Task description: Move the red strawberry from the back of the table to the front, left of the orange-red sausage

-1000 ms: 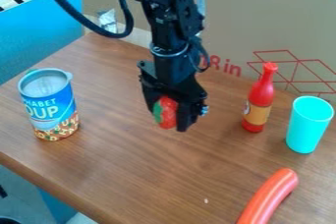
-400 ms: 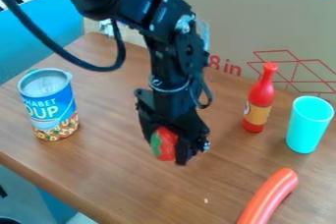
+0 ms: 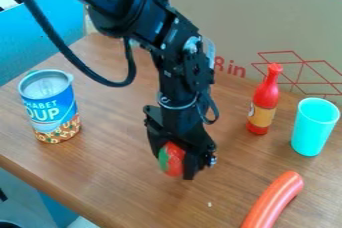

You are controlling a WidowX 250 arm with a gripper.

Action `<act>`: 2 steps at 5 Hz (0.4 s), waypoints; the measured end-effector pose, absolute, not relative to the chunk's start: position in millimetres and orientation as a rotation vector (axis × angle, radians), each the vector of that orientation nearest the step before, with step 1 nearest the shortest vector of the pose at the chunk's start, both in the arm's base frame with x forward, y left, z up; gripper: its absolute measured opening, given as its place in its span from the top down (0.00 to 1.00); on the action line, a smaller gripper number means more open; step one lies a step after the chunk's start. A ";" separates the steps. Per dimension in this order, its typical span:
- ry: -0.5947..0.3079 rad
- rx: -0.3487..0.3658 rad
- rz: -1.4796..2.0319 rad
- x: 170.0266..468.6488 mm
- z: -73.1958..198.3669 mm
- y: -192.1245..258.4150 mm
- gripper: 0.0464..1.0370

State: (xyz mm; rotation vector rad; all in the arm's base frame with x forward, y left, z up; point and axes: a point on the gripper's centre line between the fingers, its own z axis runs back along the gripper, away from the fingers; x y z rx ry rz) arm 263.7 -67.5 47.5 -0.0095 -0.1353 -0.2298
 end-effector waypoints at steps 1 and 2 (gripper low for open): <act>-0.116 -0.028 -0.244 263.7 35.1 -73.5 0.18; -0.109 -0.035 -0.241 264.8 28.5 -75.8 0.18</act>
